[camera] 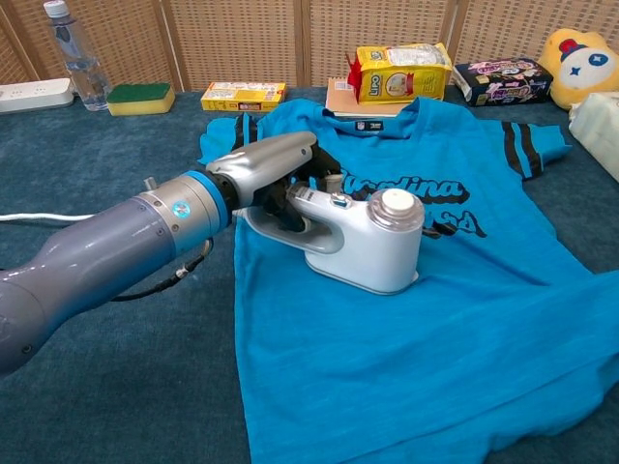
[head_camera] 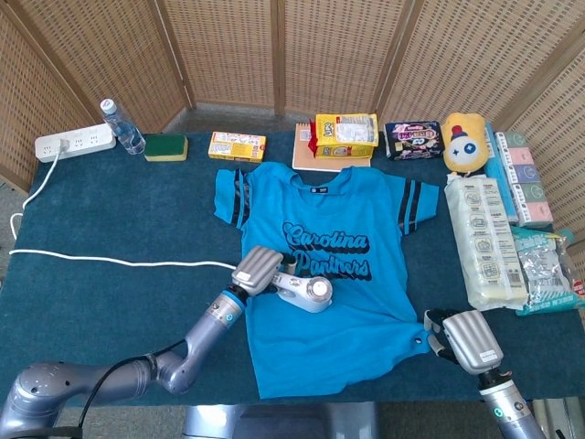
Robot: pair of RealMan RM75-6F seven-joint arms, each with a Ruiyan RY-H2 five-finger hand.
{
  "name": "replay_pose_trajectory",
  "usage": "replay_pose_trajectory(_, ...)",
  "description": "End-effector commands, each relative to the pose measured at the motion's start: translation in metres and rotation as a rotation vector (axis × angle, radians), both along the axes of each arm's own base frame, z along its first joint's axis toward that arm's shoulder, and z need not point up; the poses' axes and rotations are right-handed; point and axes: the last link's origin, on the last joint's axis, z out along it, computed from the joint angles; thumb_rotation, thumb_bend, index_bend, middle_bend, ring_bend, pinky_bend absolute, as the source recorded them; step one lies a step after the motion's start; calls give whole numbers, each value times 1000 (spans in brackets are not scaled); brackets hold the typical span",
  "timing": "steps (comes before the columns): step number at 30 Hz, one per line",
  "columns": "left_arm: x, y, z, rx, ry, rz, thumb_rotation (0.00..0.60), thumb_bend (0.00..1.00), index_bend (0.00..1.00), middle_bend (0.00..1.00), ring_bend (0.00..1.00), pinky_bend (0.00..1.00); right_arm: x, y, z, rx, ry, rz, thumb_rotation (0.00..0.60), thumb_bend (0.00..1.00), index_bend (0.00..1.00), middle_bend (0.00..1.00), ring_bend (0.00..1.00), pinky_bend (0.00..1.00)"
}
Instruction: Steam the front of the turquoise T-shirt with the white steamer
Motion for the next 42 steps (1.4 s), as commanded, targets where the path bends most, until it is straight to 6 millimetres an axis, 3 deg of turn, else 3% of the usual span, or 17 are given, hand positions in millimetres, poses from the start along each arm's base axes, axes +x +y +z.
replay_pose_trajectory(1,3,-2,-3,-1,2,-12,600,432,590,698,647,728,0,0,0,-1,1,-1,600,615,646,613,698,870)
replay_pose_trajectory(12,-19,25,4,97,19,44,600,430,590,698,647,728,-1,-1,1,-2,5,-5,600,615,647,614,699,871)
replay_pose_trajectory(18,-45,47,25,176,33,104,600,430,590,698,647,728,1,-1,0,2,7,-3,600,615,647,614,701,871)
replay_pose_trajectory(27,-67,67,50,277,19,172,600,429,590,698,647,728,1,-1,-1,7,9,-4,600,615,648,614,704,873)
replay_pose_trajectory(32,-68,66,47,271,24,177,600,426,590,699,647,728,0,-1,-1,8,8,-5,600,615,648,614,705,874)
replay_pose_trajectory(42,-42,55,26,237,10,123,600,421,590,698,647,728,-2,1,2,0,10,-12,600,616,651,615,707,876)
